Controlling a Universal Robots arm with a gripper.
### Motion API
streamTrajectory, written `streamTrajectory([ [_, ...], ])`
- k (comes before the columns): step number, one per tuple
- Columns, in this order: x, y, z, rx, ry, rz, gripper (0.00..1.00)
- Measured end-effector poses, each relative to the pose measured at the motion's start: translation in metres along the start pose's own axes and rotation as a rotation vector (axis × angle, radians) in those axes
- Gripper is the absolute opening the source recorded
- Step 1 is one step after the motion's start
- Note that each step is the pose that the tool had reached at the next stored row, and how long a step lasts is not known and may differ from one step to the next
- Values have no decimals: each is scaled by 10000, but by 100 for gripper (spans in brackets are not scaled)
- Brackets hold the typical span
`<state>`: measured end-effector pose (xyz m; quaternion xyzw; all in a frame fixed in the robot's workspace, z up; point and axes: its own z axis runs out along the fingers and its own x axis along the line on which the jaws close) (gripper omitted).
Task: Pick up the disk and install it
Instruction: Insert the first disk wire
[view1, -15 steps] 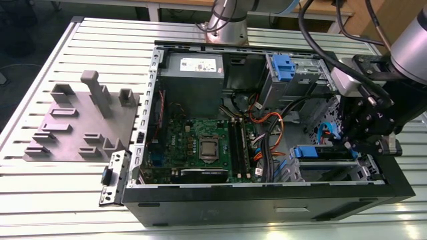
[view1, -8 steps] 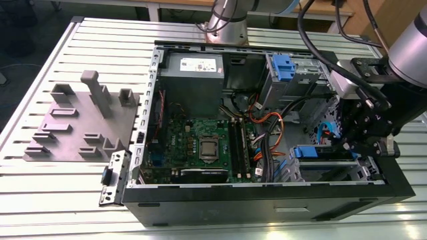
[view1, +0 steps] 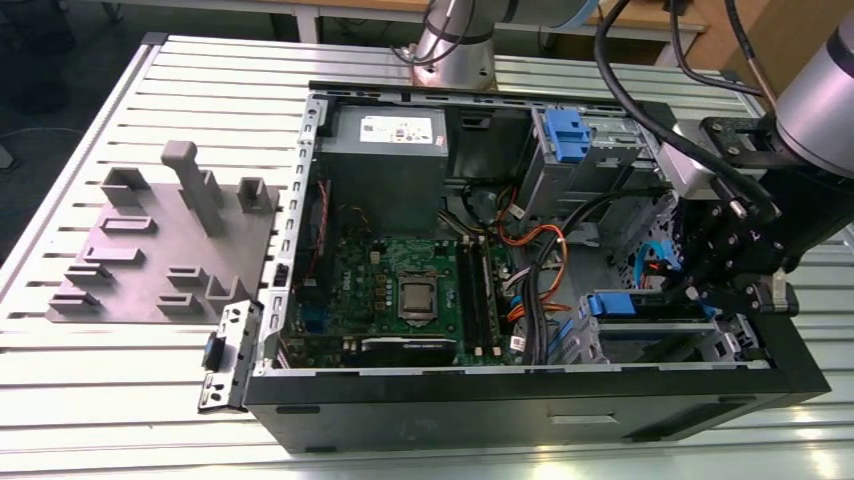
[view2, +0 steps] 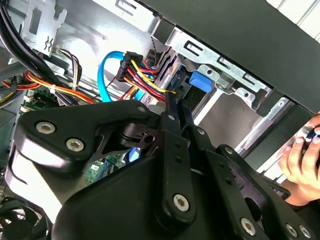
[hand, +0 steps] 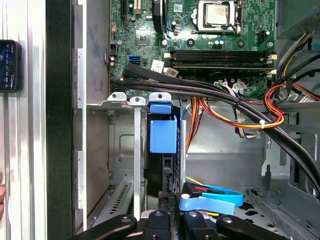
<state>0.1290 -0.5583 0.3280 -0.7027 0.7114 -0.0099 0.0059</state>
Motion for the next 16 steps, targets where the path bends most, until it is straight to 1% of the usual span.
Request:
streamTrajectory([
  [5, 0, 0, 4, -1, -8, 0, 18],
  [6, 0, 0, -1, 0, -10, 0, 24],
  [7, 0, 0, -13, 0, -11, 0, 24],
  [8, 0, -1, -51, 0, -12, 0, 24],
  [9, 1, -3, -136, -2, -11, 1, 24],
  [11, 1, -3, -153, -2, -12, 0, 24],
  [13, 1, -3, -153, -3, -14, 0, 24],
  [14, 1, -3, -154, -3, -13, 1, 22],
  [15, 1, -3, -155, -3, -12, 0, 16],
  [16, 1, -3, -155, -4, -11, 0, 16],
])
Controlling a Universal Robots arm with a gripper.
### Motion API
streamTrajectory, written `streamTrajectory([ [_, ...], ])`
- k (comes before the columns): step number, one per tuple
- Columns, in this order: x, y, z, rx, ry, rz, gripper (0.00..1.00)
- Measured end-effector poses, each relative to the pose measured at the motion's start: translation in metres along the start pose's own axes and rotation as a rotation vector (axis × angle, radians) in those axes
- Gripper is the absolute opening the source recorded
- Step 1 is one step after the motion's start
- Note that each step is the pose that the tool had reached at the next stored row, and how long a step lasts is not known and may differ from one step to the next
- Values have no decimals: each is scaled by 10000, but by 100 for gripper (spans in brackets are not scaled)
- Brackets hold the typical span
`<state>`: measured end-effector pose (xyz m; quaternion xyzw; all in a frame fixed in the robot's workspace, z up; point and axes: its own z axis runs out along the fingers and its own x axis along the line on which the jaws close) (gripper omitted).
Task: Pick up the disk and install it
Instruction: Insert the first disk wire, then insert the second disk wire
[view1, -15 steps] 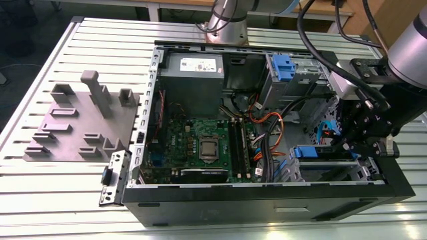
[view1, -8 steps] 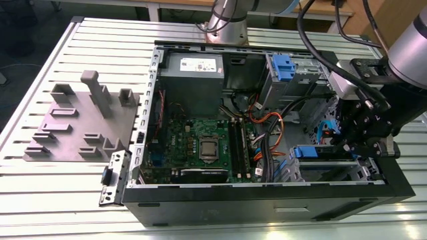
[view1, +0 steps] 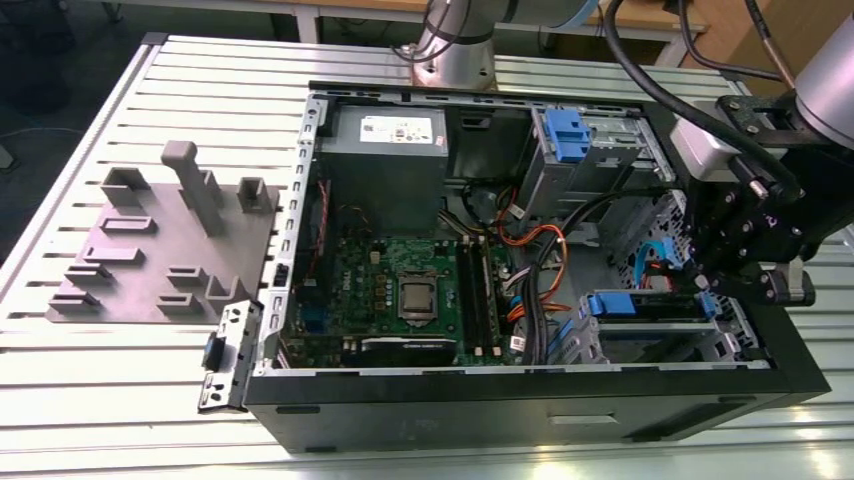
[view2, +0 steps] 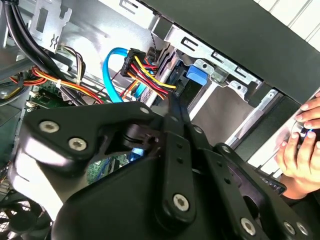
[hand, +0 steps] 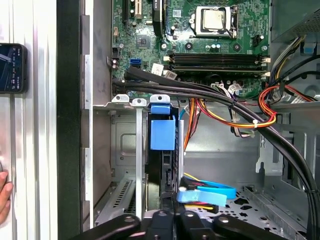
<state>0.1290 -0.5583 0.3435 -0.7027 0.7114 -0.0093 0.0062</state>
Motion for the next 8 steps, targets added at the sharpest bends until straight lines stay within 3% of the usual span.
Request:
streamTrajectory([
  [1, 0, 0, 0, 0, 0, 0, 11],
  [8, 0, 0, 0, -9, 0, 0, 11],
])
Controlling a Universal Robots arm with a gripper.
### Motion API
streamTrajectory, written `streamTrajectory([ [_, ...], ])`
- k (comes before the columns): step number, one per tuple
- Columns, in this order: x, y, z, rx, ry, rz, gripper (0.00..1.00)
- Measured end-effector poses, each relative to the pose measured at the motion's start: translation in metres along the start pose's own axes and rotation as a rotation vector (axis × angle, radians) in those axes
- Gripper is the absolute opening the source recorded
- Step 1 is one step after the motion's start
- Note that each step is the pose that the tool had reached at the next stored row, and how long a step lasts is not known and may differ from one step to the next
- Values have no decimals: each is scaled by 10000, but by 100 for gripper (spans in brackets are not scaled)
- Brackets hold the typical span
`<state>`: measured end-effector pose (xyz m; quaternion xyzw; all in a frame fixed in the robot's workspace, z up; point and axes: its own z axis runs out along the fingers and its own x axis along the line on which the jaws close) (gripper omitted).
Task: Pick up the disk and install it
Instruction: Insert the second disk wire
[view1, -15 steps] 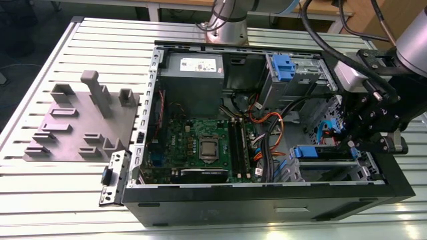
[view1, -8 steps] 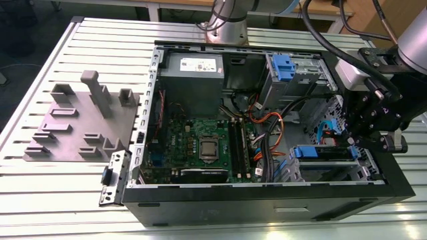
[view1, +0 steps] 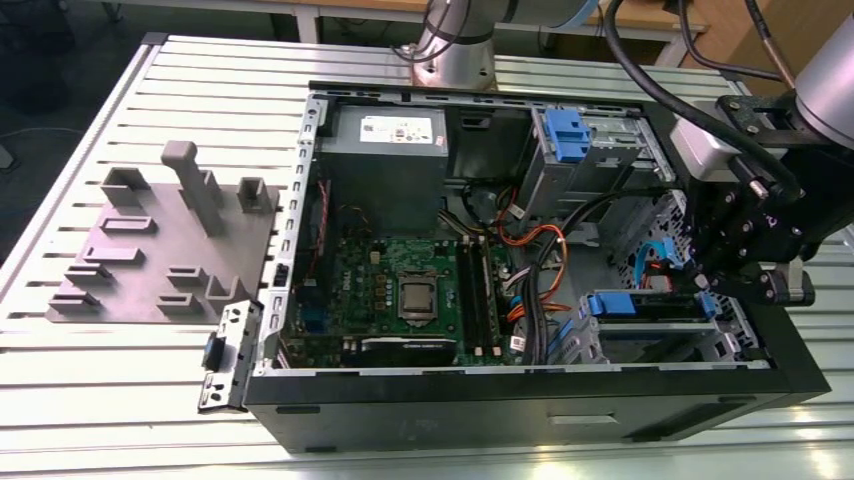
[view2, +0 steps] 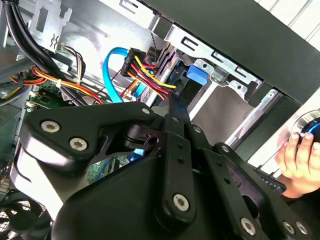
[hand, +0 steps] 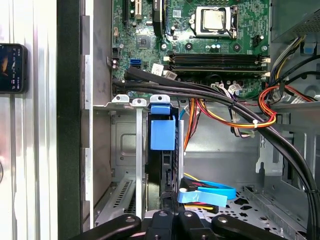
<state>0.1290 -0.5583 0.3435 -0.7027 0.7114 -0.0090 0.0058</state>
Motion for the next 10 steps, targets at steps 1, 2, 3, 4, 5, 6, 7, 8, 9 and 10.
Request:
streamTrajectory([
  [1, 0, 0, 0, 0, 0, 0, 11],
  [2, 0, 0, 0, -1, 0, 0, 11],
  [3, 0, 0, 0, -1, 0, 0, 11],
  [4, 0, 0, 0, -1, 0, 0, 11],
  [5, 0, 0, 0, -2, 1, 0, 11],
  [6, 0, 0, 0, -2, 0, 0, 11],
  [7, 0, 0, 0, -2, 1, 0, 11],
  [8, 0, 0, 0, -2, 0, 0, 11],
  [9, 0, 0, 0, -3, 0, 0, 11],
  [10, 0, 0, -1, -3, 0, 0, 11],
])
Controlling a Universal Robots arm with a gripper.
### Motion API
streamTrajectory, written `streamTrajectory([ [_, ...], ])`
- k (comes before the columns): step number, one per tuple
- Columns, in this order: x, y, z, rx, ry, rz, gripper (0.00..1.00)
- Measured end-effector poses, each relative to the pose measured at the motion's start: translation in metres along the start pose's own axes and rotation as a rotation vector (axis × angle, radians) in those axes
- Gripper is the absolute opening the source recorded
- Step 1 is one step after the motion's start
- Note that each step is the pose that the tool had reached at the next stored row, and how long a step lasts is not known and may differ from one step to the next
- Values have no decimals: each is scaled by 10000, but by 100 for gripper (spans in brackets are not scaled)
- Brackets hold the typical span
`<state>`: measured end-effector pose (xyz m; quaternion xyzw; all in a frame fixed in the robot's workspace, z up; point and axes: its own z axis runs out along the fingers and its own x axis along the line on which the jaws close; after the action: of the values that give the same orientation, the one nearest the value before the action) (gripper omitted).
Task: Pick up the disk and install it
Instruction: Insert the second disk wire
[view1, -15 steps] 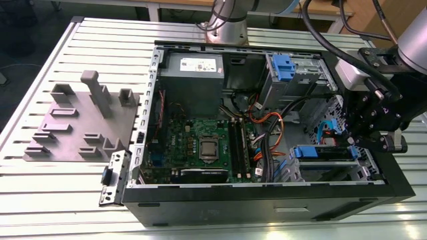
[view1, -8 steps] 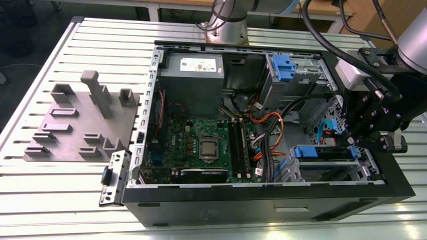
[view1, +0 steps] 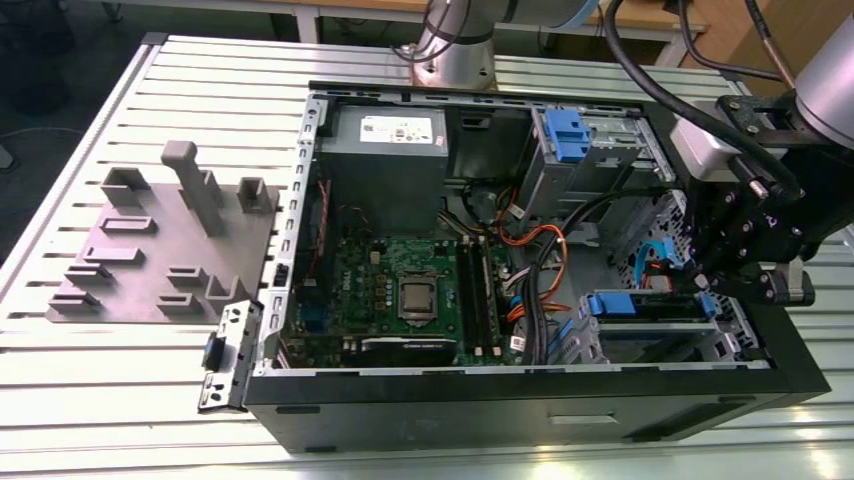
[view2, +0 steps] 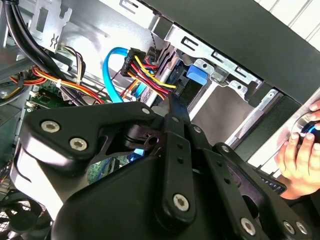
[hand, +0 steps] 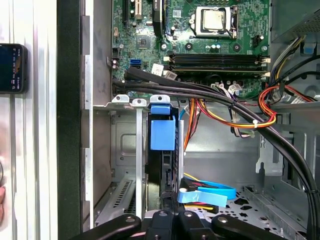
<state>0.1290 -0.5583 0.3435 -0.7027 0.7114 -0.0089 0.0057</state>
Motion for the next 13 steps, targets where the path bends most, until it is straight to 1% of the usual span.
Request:
streamTrajectory([
  [3, 0, 0, -41, 0, 1, 0, 11],
  [8, 0, -2, -158, 0, 7, 0, 11],
  [12, -2, -4, -272, 1, 11, 0, 11],
  [13, -4, -2, -287, 0, 13, 0, 11],
])
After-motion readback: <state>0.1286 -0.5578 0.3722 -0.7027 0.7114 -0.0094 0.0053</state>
